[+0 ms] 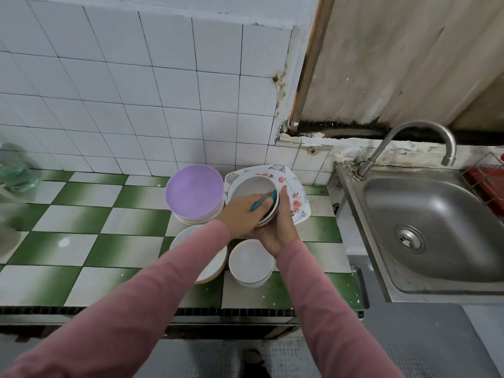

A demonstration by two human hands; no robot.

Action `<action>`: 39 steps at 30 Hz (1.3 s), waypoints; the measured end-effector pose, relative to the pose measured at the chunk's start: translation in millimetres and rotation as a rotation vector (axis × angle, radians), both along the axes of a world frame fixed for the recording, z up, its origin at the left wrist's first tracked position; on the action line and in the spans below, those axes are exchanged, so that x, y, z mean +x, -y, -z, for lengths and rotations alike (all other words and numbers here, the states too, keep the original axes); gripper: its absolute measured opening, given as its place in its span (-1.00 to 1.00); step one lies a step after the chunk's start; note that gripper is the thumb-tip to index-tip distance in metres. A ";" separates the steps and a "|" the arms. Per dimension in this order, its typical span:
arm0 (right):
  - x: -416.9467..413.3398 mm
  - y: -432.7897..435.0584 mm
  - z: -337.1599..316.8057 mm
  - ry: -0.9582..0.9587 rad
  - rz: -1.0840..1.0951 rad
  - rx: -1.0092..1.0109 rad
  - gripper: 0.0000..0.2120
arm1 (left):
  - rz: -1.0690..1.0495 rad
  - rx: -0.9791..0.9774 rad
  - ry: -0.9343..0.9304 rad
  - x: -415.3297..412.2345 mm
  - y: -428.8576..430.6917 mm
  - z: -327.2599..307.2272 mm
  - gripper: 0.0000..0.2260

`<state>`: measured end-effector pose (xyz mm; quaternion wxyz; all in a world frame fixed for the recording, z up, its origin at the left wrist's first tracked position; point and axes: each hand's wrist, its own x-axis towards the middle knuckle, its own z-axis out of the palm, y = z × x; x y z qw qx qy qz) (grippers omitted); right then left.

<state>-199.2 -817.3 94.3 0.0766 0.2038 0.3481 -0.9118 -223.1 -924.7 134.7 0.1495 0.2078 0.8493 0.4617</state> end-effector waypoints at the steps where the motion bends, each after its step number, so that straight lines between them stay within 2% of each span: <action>1: -2.7 -0.6 -0.9 0.003 0.001 0.011 -0.42 | -0.029 0.115 0.109 -0.1 -1.0 -2.9 -0.73; 4: -11.9 -2.5 -9.8 -0.016 -0.034 0.110 -0.50 | -0.217 0.450 0.325 2.8 -6.7 -9.3 -0.76; 6: -16.9 -7.0 -13.7 -0.030 -0.037 0.125 -0.51 | -0.242 0.471 0.292 2.3 -9.1 -10.7 -0.78; 8: -19.5 -11.8 -13.5 -0.025 -0.025 0.122 -0.47 | -0.109 0.347 0.202 -2.2 -4.9 -12.8 -0.79; 10: -19.5 -14.3 -9.9 -0.021 -0.031 0.121 -0.42 | 0.029 0.103 0.090 -10.7 2.2 -13.7 -0.78; 12: -19.2 -14.5 -5.5 -0.015 -0.014 0.085 -0.41 | 0.158 -0.206 -0.107 -17.8 5.8 -13.7 -0.74; 14: -19.8 -14.6 -3.9 -0.022 0.011 0.031 -0.42 | 0.242 -0.412 -0.310 -21.0 6.2 -9.1 -0.72; 17: -18.9 -16.7 -1.3 -0.025 0.014 -0.023 -0.38 | 0.209 -0.506 -0.463 -25.6 12.2 2.3 -0.67; 20: -17.0 -16.3 3.6 -0.031 -0.020 0.005 -0.47 | 0.164 -0.575 -0.629 -32.5 17.9 11.7 -0.60; 22: -16.8 -13.8 3.8 -0.026 -0.029 0.021 -0.48 | 0.183 -0.666 -0.595 -29.1 14.9 8.7 -0.66; 24: -17.6 -10.1 3.1 -0.007 -0.028 0.077 -0.48 | 0.151 -0.681 -0.471 -19.0 9.0 4.9 -0.67; 27: -18.2 -3.7 6.0 0.005 -0.048 0.198 -0.44 | -0.049 -0.467 -0.301 -0.5 -0.6 1.6 -0.70; 30: -14.3 -3.1 10.1 0.006 -0.049 0.256 -0.51 | -0.269 -0.172 -0.044 7.8 -9.1 -3.7 -0.75; 32: -10.7 -4.7 10.9 0.000 -0.036 0.216 -0.52 | -0.444 0.117 0.206 7.8 -17.1 -4.1 -0.80; 35: -6.7 -4.2 9.9 0.017 -0.029 0.127 -0.43 | -0.702 0.620 0.612 4.9 -24.0 -9.4 -0.80; 37: -5.2 -4.2 10.3 0.019 -0.037 0.070 -0.37 | -0.772 0.775 0.675 1.6 -24.7 -11.4 -0.82; 39: -2.5 -6.5 8.7 0.006 -0.044 0.011 -0.39 | -0.818 0.837 0.642 4.3 -25.1 -12.7 -0.90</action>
